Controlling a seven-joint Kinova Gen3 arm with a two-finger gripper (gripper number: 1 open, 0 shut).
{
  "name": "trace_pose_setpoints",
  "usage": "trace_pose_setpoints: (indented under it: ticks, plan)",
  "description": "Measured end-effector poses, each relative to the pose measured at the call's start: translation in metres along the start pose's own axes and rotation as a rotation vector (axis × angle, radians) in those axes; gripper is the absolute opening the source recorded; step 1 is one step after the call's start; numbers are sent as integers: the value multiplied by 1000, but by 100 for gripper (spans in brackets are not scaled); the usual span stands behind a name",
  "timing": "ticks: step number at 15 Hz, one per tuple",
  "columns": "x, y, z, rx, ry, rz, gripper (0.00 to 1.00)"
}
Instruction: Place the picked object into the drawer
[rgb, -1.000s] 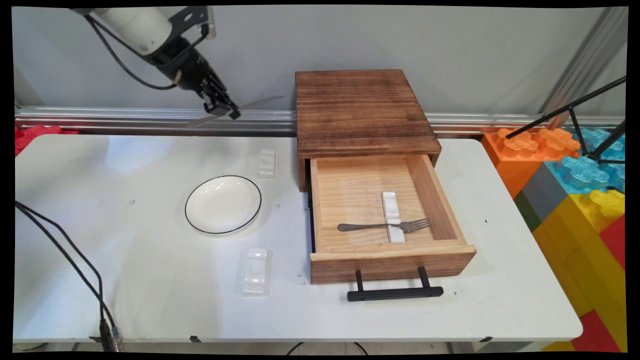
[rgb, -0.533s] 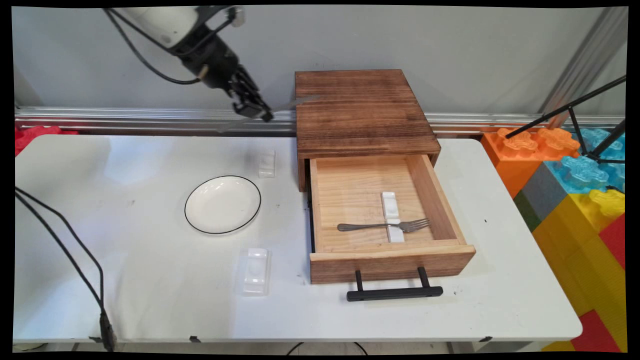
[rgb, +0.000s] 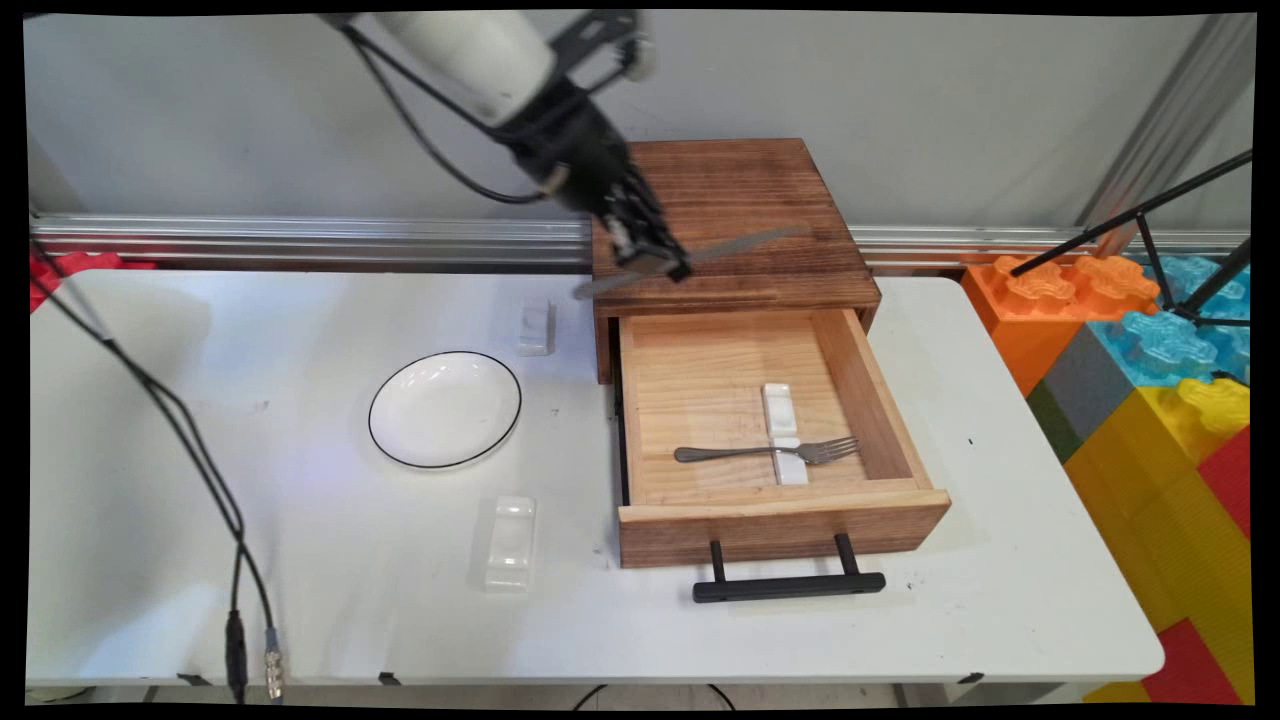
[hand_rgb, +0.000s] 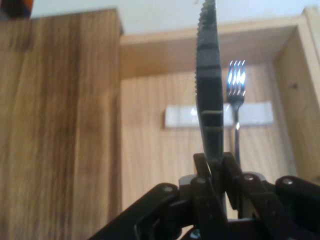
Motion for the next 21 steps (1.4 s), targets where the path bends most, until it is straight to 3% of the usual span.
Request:
trace_pose_setpoints:
  ticks: [7, 15, 21]
  plan:
    - [29, 10, 69, -24, -1, 28, 0]
    - [13, 10, 133, -24, -36, 6, 0]
    - [-8, 8, 162, -21, -45, -6, 0]
